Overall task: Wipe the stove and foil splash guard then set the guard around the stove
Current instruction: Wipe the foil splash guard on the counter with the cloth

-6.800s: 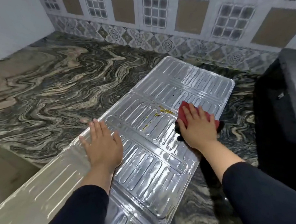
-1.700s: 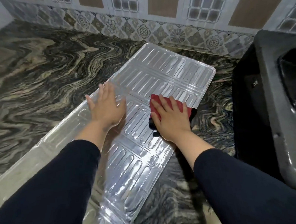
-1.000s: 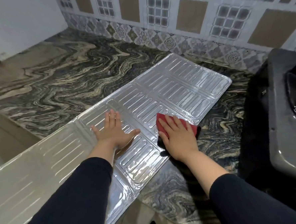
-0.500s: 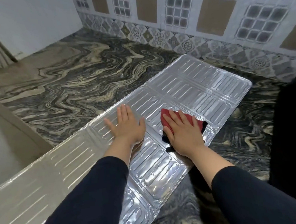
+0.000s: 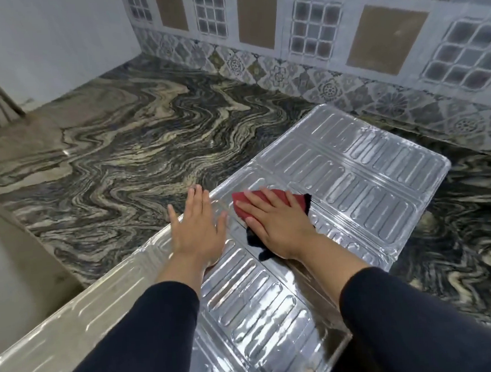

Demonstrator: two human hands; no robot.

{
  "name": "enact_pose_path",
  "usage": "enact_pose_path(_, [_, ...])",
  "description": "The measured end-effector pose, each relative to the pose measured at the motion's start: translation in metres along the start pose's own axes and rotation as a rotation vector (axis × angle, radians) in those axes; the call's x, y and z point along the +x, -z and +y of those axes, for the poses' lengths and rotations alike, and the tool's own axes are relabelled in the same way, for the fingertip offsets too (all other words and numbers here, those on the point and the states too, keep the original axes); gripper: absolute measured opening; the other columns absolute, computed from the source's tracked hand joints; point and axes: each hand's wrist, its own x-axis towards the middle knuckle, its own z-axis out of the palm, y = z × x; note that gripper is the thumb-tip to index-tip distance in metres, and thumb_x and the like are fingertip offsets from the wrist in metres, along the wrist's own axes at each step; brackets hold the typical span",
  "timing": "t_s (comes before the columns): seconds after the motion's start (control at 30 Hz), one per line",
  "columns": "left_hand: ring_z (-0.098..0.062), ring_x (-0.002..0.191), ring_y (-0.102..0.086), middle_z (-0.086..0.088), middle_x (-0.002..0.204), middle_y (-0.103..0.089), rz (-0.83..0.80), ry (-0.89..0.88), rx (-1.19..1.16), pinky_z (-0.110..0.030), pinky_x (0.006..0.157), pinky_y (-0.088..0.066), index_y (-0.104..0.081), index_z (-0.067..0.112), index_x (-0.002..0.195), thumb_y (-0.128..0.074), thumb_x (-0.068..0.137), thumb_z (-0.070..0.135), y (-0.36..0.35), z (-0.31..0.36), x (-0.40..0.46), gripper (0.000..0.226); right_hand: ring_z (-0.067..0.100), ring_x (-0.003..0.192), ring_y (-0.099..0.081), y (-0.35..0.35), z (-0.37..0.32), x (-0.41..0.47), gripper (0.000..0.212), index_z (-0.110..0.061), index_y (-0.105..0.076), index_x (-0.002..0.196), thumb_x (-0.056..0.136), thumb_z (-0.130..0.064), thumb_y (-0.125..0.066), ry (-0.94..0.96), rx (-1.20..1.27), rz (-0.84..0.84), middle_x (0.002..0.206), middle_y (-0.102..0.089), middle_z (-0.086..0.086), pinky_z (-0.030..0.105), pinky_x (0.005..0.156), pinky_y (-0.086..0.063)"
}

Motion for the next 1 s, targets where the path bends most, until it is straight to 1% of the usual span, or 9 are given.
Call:
enact_pose_path(0.13, [-0.013,0.145,0.021,0.001,0.16,0.017,0.041,0.006,0.0,-0.055,0.118,0.007,0.007,0.014,0.152,-0.001,0.095,0.053,-0.003,-0.001,0.001,0.069,0.013,0.148,-0.001,0.003,0.014,0.04,0.049,-0.044,-0.015,0.148,0.099,-0.049,-0.013,0.001,0.005,0.008,0.159,-0.007,-0.018,0.052,0.117,0.001])
enact_pose_path(0.27, [-0.014,0.144,0.024,0.002,0.158,0.02,0.056,0.019,-0.003,-0.055,0.118,0.008,0.01,0.016,0.151,0.02,0.079,0.058,-0.002,-0.002,-0.001,0.083,0.016,0.148,0.0,0.017,0.063,0.073,0.051,-0.041,-0.013,0.149,0.098,-0.051,-0.012,-0.205,0.052,0.016,0.16,-0.006,-0.016,0.054,0.116,0.003])
enact_pose_path(0.47, [-0.014,0.145,0.024,0.001,0.16,0.018,0.073,0.031,-0.003,-0.055,0.116,0.01,0.008,0.015,0.152,0.016,0.082,0.057,-0.007,0.0,0.003,0.082,0.022,0.148,0.004,0.031,0.112,0.098,0.054,-0.031,-0.006,0.152,0.099,-0.045,-0.009,-0.463,0.002,-0.018,0.162,0.001,-0.009,0.058,0.115,0.001])
enact_pose_path(0.57, [-0.015,0.146,0.021,0.0,0.161,0.014,0.077,0.031,-0.002,-0.055,0.115,0.011,0.004,0.014,0.152,0.011,0.086,0.056,-0.009,0.0,0.004,0.08,0.022,0.148,0.0,0.024,0.077,0.086,0.053,-0.033,-0.01,0.151,0.1,-0.045,-0.01,-0.381,0.007,0.02,0.161,-0.003,-0.01,0.056,0.115,0.0])
enact_pose_path(0.7, [-0.016,0.146,0.019,-0.002,0.161,0.014,0.054,0.039,0.007,-0.057,0.115,0.01,0.004,0.013,0.153,-0.005,0.096,0.051,-0.006,0.001,0.003,0.07,0.016,0.147,-0.007,0.008,0.013,0.048,0.052,-0.04,-0.016,0.149,0.098,-0.049,-0.008,-0.057,-0.029,0.041,0.159,-0.011,-0.016,0.049,0.116,-0.003])
enact_pose_path(0.8, [-0.015,0.146,0.02,-0.001,0.161,0.015,0.016,0.037,0.001,-0.058,0.115,0.009,0.005,0.013,0.153,-0.005,0.096,0.051,-0.003,0.001,0.002,0.068,0.013,0.146,-0.016,0.001,0.007,0.006,0.064,-0.041,-0.025,0.146,0.089,-0.055,0.001,0.039,-0.035,0.027,0.157,-0.02,-0.017,0.045,0.116,-0.01])
enact_pose_path(0.87, [-0.016,0.146,0.021,-0.001,0.16,0.017,-0.03,0.028,-0.003,-0.059,0.114,0.011,0.008,0.013,0.152,-0.004,0.096,0.052,0.001,0.0,0.004,0.069,0.015,0.142,-0.026,-0.002,0.024,-0.024,0.064,-0.041,-0.032,0.144,0.089,-0.055,-0.001,-0.027,-0.026,0.085,0.154,-0.028,-0.018,0.042,0.112,-0.019])
enact_pose_path(0.93, [-0.016,0.145,0.023,-0.001,0.159,0.021,-0.095,0.03,-0.001,-0.059,0.113,0.012,0.012,0.013,0.151,-0.003,0.096,0.053,0.006,-0.001,0.005,0.07,0.018,0.134,-0.036,0.0,0.05,-0.053,0.058,-0.041,-0.034,0.143,0.093,-0.051,-0.007,-0.21,-0.05,0.16,0.152,-0.032,-0.019,0.04,0.1,-0.028])
enact_pose_path(1.0, [-0.017,0.145,0.025,-0.002,0.158,0.025,-0.149,0.048,0.008,-0.062,0.113,0.013,0.016,0.012,0.15,-0.004,0.096,0.053,0.014,0.001,0.003,0.07,0.019,0.126,-0.038,0.008,0.076,-0.077,0.049,-0.041,-0.03,0.145,0.098,-0.045,-0.016,-0.425,-0.112,0.177,0.152,-0.032,-0.018,0.039,0.089,-0.03])
